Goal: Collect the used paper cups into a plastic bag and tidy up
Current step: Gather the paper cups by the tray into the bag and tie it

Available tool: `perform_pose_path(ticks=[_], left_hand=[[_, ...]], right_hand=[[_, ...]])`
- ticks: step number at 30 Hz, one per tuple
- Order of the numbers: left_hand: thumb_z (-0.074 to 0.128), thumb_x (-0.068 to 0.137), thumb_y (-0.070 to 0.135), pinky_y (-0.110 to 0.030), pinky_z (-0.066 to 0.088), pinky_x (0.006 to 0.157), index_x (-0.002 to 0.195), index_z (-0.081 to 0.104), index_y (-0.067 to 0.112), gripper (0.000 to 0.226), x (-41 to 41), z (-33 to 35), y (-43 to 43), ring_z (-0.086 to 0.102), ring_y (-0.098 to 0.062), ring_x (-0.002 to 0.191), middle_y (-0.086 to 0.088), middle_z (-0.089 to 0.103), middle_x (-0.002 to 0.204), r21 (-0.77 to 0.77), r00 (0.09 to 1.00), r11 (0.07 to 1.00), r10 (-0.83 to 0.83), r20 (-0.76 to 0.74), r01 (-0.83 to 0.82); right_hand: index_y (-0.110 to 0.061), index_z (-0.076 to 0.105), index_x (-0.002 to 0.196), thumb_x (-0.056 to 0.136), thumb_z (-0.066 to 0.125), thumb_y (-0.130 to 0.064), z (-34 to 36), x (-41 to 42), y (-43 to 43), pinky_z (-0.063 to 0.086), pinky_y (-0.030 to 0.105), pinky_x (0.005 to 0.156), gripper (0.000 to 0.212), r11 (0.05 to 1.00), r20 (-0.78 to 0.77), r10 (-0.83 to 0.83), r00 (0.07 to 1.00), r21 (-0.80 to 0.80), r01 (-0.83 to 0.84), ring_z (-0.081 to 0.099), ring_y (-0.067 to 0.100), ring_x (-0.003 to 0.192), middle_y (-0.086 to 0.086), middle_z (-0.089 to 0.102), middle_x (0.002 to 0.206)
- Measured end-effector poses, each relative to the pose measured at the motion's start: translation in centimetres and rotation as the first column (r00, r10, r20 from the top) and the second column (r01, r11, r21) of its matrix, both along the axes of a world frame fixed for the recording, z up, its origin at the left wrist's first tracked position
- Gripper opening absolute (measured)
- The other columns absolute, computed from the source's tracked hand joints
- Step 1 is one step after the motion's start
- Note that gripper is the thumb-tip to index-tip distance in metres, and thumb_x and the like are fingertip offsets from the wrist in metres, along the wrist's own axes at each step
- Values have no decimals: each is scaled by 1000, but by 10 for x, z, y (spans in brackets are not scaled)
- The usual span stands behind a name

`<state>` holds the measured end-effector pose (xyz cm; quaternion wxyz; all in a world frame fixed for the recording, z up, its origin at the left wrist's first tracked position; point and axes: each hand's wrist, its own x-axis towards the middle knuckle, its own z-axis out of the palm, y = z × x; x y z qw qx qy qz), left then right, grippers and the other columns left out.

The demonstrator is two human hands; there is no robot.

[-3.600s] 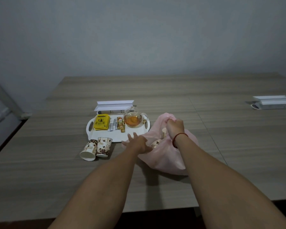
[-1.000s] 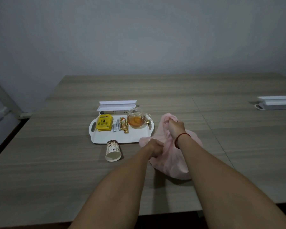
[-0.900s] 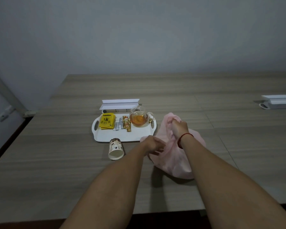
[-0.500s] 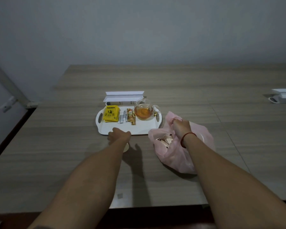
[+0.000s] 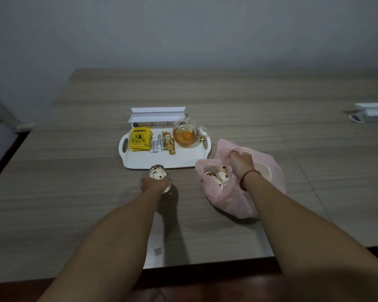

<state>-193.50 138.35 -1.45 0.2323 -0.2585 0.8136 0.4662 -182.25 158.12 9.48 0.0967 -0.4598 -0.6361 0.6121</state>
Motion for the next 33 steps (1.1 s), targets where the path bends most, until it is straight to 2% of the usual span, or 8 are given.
perform_pose_path(ticks=[6,9,12,14,17,21,27,33], left_hand=[[68,70,49,-43,60,78,130,41,8,78,-5,44,18,63,-30,103,-14,58,122,301,978,943,-87,-191,143],[63,76,51,-31,51,68,118,48,8,61,-1,78,41,63,-27,98,-13,61,114,390,937,872,-185,-296,296],[55,85,46,-28,46,67,96,62,17,32,16,111,66,61,-26,80,-12,64,94,457,862,731,-437,-257,507],[55,88,37,-29,47,66,92,61,16,21,30,119,76,57,-22,67,-9,60,76,501,812,662,-561,-161,557],[66,82,34,-34,56,81,103,64,11,30,48,112,87,65,-26,79,-13,65,84,513,739,624,-672,-32,590],[68,81,27,-35,55,91,102,61,8,29,70,104,100,64,-28,91,-19,62,105,541,681,596,-730,56,594],[65,79,35,-31,52,77,79,70,19,17,76,108,119,57,-15,74,-1,63,79,441,780,658,-596,-189,610],[60,89,35,-27,45,74,73,69,23,21,87,112,127,54,-12,77,4,62,82,270,651,593,-698,-297,759]], right_hand=[[-21,45,66,95,48,-17,15,-4,3,38,19,55,30,993,-13,29,1000,112,-27,44,8,59,-3,48,69],[-21,42,65,95,48,-19,29,-5,12,38,22,57,31,992,-21,-6,1000,125,8,44,11,59,-2,46,69],[-19,41,65,95,48,-22,45,-4,20,44,25,62,32,988,-35,-38,999,147,43,49,20,69,-2,46,68],[-12,48,69,94,45,-16,49,-3,24,42,18,48,26,985,-48,-86,995,147,92,51,20,68,0,47,63],[-5,57,93,91,41,-14,51,1,29,30,11,30,19,983,-71,-139,988,109,146,48,19,51,5,49,62],[-4,52,80,91,40,-12,51,5,36,24,7,27,18,985,-76,-159,984,61,163,50,15,37,7,48,59],[-8,47,69,93,40,-8,54,13,41,32,15,34,25,987,-57,-134,989,84,139,46,20,55,5,44,60],[-4,52,85,89,42,-8,56,13,43,31,21,43,12,986,-51,-167,985,1,167,45,20,48,8,47,59]])
